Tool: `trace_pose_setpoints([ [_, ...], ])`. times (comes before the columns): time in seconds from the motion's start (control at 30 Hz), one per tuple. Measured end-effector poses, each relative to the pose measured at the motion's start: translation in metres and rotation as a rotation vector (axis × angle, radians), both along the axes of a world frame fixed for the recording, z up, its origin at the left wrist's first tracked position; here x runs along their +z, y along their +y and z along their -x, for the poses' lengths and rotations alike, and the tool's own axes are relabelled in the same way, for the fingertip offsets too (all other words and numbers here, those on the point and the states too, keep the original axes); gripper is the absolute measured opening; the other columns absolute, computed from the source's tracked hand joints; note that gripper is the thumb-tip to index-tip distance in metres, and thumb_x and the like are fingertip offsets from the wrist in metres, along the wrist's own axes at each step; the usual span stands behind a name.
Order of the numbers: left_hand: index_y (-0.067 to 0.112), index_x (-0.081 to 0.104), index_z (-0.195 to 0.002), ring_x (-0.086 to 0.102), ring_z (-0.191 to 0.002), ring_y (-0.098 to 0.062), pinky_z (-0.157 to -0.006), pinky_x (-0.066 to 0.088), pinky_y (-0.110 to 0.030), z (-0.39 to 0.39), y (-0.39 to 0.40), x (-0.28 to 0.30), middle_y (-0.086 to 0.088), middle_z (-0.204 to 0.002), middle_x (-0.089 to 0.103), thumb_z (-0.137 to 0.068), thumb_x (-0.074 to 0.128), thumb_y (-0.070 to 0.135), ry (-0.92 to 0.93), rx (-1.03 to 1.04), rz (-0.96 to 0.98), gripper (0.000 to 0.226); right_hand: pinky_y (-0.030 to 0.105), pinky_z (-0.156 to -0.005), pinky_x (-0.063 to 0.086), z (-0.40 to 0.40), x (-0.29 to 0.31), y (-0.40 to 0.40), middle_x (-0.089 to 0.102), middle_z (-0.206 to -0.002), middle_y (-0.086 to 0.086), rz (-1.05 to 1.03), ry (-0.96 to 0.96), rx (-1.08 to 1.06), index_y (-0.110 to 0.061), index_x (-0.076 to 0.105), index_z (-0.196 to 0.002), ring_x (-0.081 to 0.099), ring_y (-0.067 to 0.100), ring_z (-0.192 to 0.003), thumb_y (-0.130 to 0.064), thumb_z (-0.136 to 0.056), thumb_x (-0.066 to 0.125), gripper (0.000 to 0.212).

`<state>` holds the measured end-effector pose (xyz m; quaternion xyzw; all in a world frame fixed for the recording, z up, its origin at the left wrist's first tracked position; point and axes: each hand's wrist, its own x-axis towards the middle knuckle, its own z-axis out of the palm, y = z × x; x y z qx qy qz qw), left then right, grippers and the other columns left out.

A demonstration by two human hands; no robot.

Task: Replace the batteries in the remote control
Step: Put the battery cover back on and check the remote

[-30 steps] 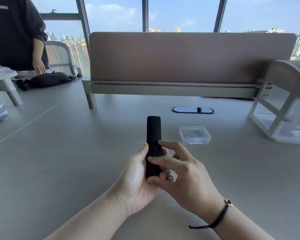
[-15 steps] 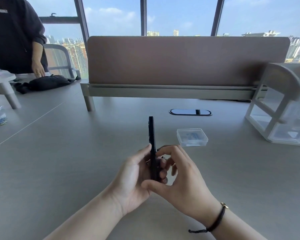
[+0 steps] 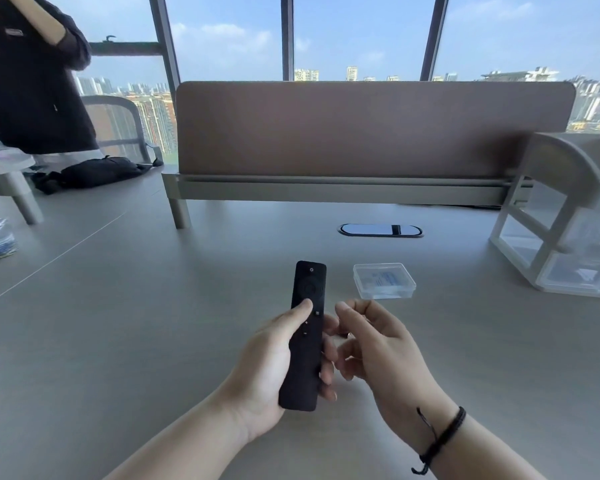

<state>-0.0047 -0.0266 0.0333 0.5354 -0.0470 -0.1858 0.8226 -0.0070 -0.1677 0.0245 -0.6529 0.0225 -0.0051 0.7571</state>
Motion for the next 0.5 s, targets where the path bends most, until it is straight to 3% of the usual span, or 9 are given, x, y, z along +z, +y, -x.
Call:
trace_pose_setpoints([
  [0.17, 0.003, 0.057, -0.118, 0.044, -0.046, -0.023, -0.043, 0.042, -0.03, 0.0008, -0.0004, -0.0027, -0.015, -0.067, 0.054, -0.095, 0.043, 0.027, -0.007, 0.017, 0.03, 0.036, 0.031, -0.047, 0.032, -0.001, 0.0007, -0.0015, 0.064, -0.068, 0.01, -0.066, 0.086, -0.007, -0.008, 0.059, -0.093, 0.046, 0.023, -0.047, -0.032, -0.094, 0.06, 0.024],
  [0.3, 0.002, 0.057, -0.116, 0.041, -0.047, -0.023, -0.042, 0.04, -0.029, -0.0002, 0.0011, -0.0031, -0.015, -0.07, 0.052, -0.091, 0.037, 0.019, -0.037, 0.036, 0.05, 0.036, 0.031, -0.048, 0.032, -0.0029, -0.0033, -0.0014, 0.063, -0.065, 0.01, -0.049, 0.092, 0.014, -0.004, 0.059, -0.097, 0.045, 0.023, -0.046, -0.035, -0.093, 0.06, 0.031],
  [0.5, 0.0, 0.057, -0.115, 0.043, -0.046, -0.024, -0.042, 0.043, -0.03, 0.0016, -0.0013, -0.0023, -0.017, -0.069, 0.051, -0.09, 0.035, 0.011, -0.119, 0.036, 0.056, 0.035, 0.03, -0.046, 0.032, -0.003, -0.0079, -0.0012, 0.057, -0.071, 0.02, -0.018, 0.057, 0.099, -0.01, 0.062, -0.083, 0.046, 0.026, -0.052, -0.041, -0.092, 0.06, 0.032],
])
